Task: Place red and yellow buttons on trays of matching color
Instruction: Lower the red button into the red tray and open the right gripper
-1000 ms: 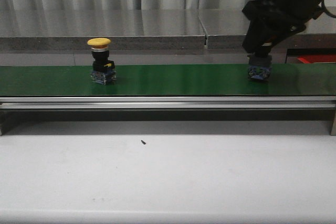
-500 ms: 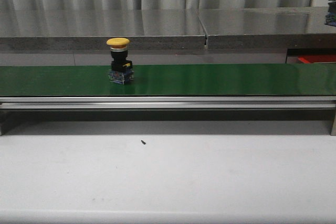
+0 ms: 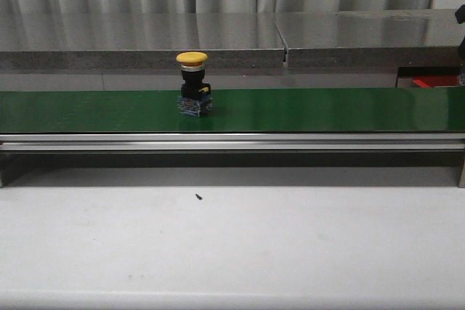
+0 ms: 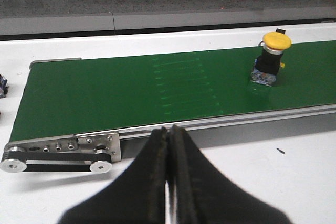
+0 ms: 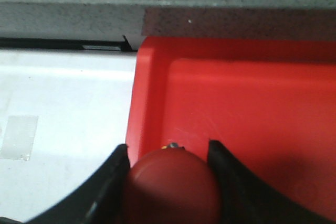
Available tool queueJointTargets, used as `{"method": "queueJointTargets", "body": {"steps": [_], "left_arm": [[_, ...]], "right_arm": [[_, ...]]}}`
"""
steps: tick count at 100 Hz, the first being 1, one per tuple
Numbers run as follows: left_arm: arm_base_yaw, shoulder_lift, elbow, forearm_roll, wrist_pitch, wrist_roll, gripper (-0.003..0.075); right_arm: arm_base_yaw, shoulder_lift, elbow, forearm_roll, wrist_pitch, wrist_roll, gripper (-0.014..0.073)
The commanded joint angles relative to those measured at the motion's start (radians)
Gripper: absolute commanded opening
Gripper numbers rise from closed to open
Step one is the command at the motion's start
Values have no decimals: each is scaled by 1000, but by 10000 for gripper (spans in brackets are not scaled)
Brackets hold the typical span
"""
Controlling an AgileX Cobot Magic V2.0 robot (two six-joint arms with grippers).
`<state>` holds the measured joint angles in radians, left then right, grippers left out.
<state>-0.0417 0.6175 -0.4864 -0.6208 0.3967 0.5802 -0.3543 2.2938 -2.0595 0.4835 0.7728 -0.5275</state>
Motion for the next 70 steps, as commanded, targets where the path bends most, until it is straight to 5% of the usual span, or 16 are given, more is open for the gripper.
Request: {"method": "queueJointTargets", "body": {"steps": [1,37,70], "left_arm": [[-8,-3,-27,-25,-62,2,-19],[-8,-3,-27,-25,-62,2,-19],[-8,-3,-27,-25,-62,2,-19]], "right_arm": [[-8,-49,-47,11,-59,3,99],[-35,-9,-48,3,-74,3,108],[-38,-9,-48,3,-66,3,312]]}}
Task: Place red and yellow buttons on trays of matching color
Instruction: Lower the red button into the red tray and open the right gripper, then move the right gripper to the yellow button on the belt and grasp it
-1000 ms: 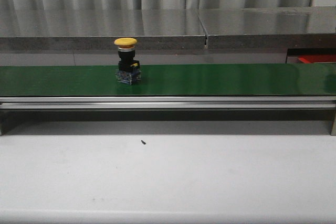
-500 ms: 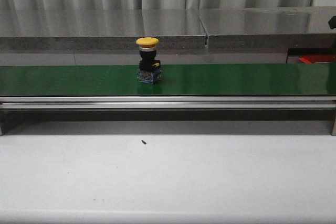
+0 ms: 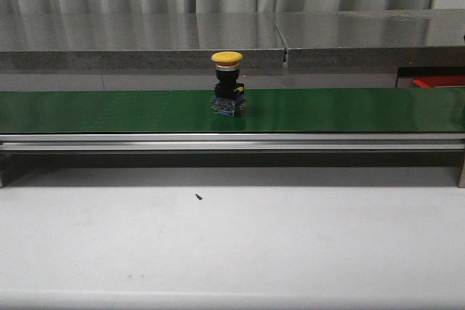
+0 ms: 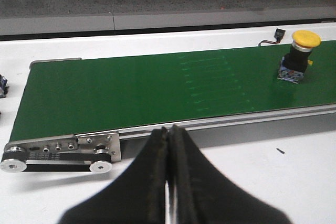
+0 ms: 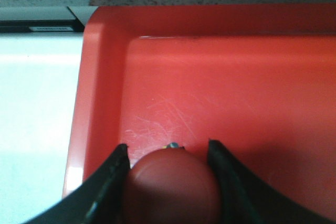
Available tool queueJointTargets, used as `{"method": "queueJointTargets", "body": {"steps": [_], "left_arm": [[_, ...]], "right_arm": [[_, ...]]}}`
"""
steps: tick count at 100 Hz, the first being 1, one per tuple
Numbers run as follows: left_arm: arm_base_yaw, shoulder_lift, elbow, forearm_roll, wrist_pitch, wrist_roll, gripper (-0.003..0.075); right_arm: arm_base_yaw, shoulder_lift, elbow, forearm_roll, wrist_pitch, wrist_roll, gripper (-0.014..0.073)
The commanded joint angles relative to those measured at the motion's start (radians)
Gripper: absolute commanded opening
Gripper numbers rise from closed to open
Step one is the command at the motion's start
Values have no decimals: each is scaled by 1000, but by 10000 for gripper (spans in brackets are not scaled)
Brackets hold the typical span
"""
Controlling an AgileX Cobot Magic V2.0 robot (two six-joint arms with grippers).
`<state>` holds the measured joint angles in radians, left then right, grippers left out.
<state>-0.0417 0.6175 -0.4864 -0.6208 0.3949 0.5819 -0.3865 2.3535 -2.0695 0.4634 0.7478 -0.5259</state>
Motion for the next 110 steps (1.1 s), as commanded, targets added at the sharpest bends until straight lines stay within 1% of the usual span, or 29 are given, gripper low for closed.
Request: {"method": "queueJointTargets", "body": {"steps": [1,15,21,29,52,83,97,110], "left_arm": [[-8,-3,-27,-25,-60,0,-19],[-8,-3,-27,-25,-60,0,-19],[-8,-3,-27,-25,-60,0,-19],[-8,-3,-27,-25,-60,0,-19],[-8,-3,-27,-25,-60,0,-19],[-8,-3,-27,-25,-60,0,-19],[-8,-3,-27,-25,-60,0,-19],[-8,-3,-27,-25,-60,0,-19]], "right_arm": [[-6,-69,-38,23,-41,2,318],[-6,-70,-38,23,-27,2,463],[-6,-72,-38,23,-24,2,507],[-6,-84,-38,23,-22,2,540],[-6,-183,-38,23,44,-1,542],[-6,-315,-30,23,328,-13,542],[-6,-368,35,23,409,-5,541],[3,-452,156,23,402,-3,540]]}}
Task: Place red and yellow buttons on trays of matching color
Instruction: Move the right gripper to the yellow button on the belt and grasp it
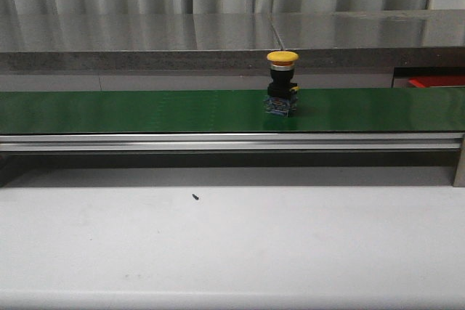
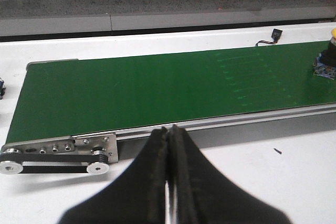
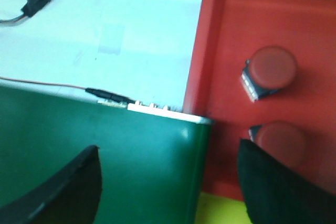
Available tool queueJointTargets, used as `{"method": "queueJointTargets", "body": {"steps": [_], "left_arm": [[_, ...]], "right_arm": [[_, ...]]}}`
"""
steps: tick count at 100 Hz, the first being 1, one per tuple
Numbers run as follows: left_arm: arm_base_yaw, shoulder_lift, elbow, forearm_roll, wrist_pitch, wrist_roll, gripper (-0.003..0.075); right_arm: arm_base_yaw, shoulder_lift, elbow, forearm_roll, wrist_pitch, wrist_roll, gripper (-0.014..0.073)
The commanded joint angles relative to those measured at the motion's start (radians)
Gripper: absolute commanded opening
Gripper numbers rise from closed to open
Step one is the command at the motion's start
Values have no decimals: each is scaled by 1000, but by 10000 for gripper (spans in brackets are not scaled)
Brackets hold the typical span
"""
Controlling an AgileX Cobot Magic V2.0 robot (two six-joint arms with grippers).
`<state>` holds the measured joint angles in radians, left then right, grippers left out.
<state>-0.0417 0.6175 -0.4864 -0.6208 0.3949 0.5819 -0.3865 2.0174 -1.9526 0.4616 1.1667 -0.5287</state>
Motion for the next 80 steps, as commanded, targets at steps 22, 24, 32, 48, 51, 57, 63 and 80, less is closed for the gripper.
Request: {"method": "queueJointTargets", "body": {"steps": [22,24,32,48,51,57,63,80], "left_arm": [[-8,-3,-27,-25,-60,0,-19],[-8,-3,-27,-25,-60,0,-19],[-8,-3,-27,-25,-60,0,-19],[-8,-3,-27,-25,-60,0,-19],[-8,-3,-27,-25,-60,0,-19],[-8,-3,-27,-25,-60,0,-19],[-8,-3,-27,-25,-60,0,-19],[-8,-3,-27,-25,-60,0,-19]], "right_arm": [[51,-297,299,17,-136,-45,540],[59,-313,325,16,-146,-53,540],[90,-368,424,11,-214,-77,540],[154,-429,570,11,-291,-108,540],[166,-432,585,11,-292,-111,540],[193,-432,608,9,-294,-114,540],[225,-432,631,5,-314,-120,540],[318,-432,660,-24,-397,-131,540]]}}
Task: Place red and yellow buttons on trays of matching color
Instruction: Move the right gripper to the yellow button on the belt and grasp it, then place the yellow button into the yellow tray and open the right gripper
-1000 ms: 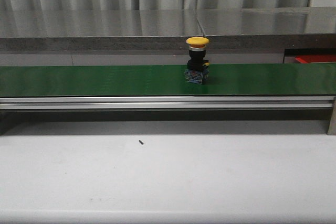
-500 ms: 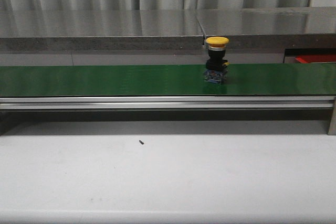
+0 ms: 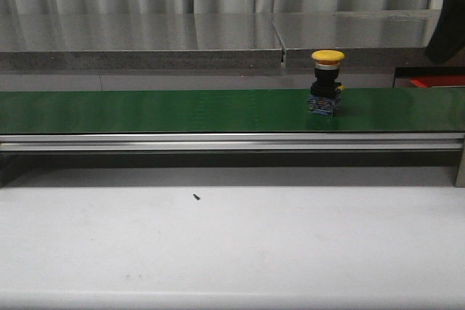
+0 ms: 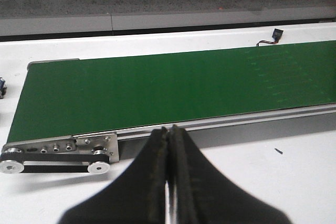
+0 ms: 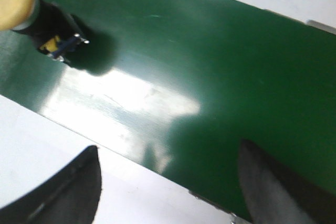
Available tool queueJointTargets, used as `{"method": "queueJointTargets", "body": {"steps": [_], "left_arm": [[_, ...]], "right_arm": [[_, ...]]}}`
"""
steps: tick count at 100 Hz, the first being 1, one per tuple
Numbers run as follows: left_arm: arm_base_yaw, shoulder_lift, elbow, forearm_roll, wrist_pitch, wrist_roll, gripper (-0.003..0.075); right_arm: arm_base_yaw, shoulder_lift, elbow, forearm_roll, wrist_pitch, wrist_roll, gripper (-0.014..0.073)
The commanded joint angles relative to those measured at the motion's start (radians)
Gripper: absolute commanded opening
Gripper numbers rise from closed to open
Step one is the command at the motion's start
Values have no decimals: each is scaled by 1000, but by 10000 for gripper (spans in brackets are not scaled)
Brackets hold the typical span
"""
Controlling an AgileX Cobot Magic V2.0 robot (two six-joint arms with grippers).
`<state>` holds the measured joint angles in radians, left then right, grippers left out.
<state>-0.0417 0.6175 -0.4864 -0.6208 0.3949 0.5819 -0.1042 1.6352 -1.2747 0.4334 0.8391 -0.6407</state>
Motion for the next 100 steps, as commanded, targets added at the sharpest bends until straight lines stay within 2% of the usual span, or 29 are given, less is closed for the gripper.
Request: {"method": "queueJointTargets", "body": {"steps": [1,29,79,87,100], "left_arm": [[-8,-3,-27,-25,-60,0,-19],[-8,-3,-27,-25,-60,0,-19],[-8,-3,-27,-25,-60,0,-19],[-8,-3,-27,-25,-60,0,-19],[-8,-3,-27,-25,-60,0,-19]], "right_arm": [[43,-50,-18,3,-75,-19,540],[140,-44,-18,-5,-184,-24,540],[145,110,-135,-5,-205,-24,535],[145,132,-148,-4,-206,-23,484],[145,140,-151,-4,-203,-23,331]]}}
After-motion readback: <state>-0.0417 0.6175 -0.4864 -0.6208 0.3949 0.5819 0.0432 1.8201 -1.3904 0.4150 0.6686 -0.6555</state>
